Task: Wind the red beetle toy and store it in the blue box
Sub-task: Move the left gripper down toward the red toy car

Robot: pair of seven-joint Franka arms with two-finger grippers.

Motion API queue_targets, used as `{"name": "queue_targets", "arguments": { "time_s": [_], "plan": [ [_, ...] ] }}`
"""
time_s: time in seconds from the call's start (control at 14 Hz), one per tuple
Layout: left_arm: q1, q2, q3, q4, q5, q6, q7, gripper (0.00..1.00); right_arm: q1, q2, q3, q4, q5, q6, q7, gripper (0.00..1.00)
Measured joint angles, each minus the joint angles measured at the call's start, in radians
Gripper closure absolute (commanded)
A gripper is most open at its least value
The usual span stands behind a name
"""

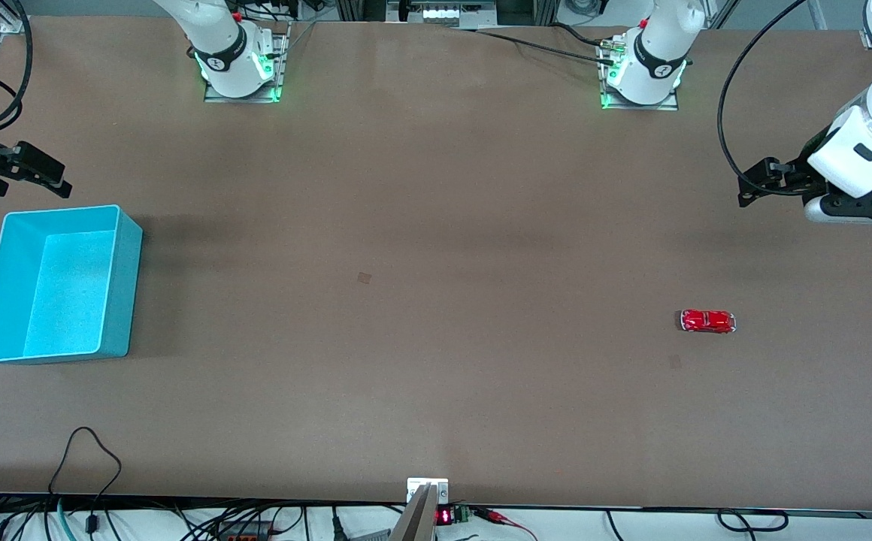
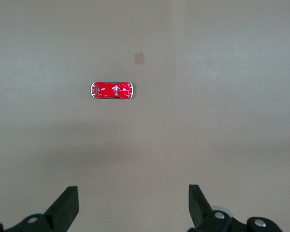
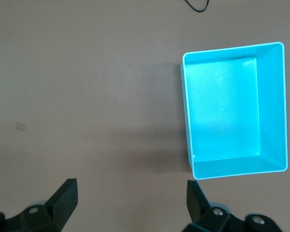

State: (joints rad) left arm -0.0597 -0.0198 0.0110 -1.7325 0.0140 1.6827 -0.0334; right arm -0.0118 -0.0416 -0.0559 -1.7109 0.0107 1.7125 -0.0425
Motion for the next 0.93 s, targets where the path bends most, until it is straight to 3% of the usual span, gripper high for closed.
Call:
{"name": "queue_targets", "arguments": {
  "time_s": [0.64,0.93],
  "plan": [
    [-0.002,0.002,0.000,0.006,0.000,-0.004,0.000,0.00,-0.002,0.023,-0.003,0.037,0.000,-0.002,0.000,0.00],
    [-0.004,0.004,0.000,0.008,0.000,-0.118,0.000,0.00,-0.002,0.030,-0.003,0.042,0.000,-0.002,-0.003,0.00]
  ]
}}
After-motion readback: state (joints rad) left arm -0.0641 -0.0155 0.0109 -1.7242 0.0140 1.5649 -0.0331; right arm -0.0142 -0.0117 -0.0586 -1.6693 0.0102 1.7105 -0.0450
